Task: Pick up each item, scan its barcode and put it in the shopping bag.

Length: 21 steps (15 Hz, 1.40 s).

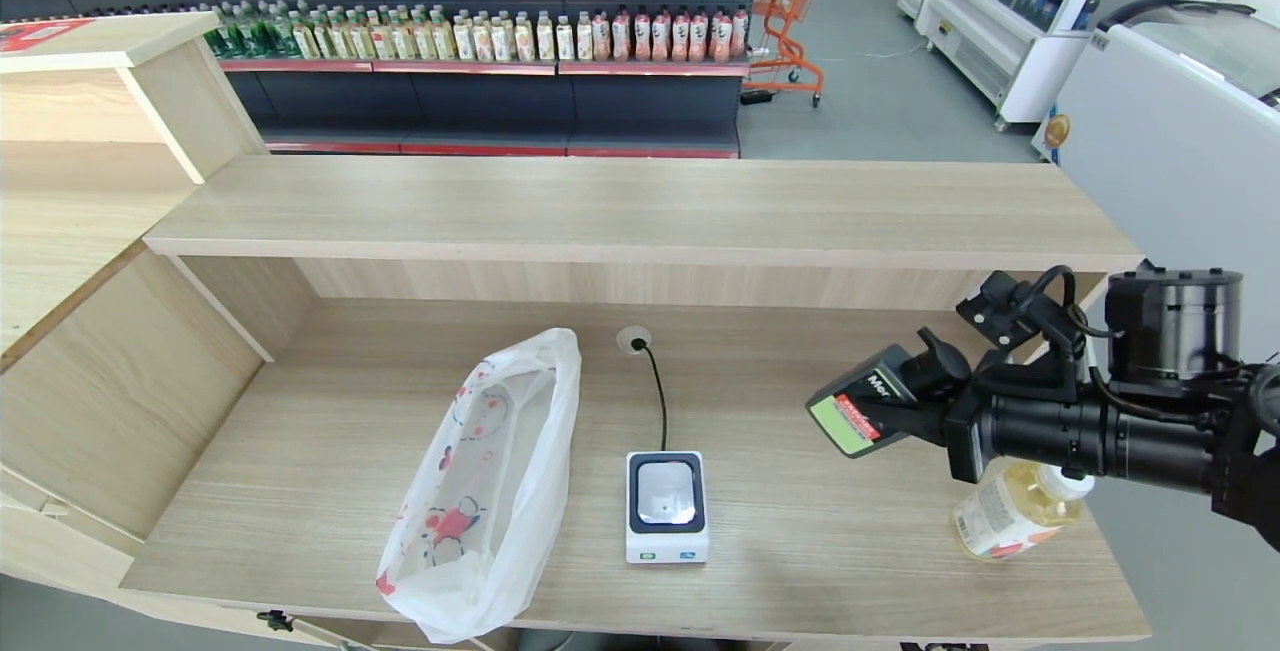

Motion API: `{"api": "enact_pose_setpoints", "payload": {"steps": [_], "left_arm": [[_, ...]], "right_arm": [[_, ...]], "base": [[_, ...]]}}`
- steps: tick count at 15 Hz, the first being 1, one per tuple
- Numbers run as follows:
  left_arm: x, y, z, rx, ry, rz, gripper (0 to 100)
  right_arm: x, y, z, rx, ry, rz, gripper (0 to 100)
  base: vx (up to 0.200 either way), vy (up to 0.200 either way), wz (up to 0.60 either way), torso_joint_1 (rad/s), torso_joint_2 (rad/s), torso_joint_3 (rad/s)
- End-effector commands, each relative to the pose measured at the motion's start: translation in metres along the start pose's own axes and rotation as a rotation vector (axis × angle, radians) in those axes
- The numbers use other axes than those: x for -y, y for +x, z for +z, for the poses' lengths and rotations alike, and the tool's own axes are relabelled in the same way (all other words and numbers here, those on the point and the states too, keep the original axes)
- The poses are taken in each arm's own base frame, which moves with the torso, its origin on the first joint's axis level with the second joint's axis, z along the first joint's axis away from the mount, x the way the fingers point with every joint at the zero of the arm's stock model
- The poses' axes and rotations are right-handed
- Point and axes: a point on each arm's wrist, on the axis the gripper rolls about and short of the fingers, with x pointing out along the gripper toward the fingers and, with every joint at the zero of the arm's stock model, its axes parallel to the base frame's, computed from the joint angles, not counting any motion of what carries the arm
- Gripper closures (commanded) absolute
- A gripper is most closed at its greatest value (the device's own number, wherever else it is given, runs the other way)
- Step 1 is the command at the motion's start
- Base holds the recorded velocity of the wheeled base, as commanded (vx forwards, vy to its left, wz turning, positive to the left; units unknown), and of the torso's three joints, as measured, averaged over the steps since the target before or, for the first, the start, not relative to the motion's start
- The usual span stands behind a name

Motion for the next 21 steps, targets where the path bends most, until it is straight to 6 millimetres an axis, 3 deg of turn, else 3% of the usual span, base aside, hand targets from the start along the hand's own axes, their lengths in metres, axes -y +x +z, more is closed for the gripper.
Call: {"api": "enact_pose_setpoints", "payload": {"steps": [1,7,13,17,21], "left_arm": [[0.0,0.0,0.0,0.0,-0.001,0.0,0],[0.0,0.0,0.0,0.002,-0.004,0.0,0],[0.0,0.0,0.0,0.0,0.001,0.0,0],[0.0,0.0,0.0,0.0,0.001,0.0,0],[0.0,0.0,0.0,0.0,-0.001,0.0,0]], "right_arm": [[-0.006,0.003,0.002,0.003,-0.009,0.023,100],[-0.016,0.011,0.01,0.042,0.0,0.067,100],[-0.02,0.049,0.018,0.043,-0.015,0.143,100],[-0.022,0.052,0.012,0.039,0.042,0.239,100],[0.002,0.054,-0.004,0.002,0.118,0.196,100]], "base": [[0.0,0.0,0.0,0.0,0.0,0.0],[0.0,0.167,0.0,0.002,0.0,-0.001],[0.0,0.2,0.0,0.002,0.01,0.004],[0.0,0.2,0.0,0.002,0.0,0.0],[0.0,0.0,0.0,0.0,0.0,0.0]]}}
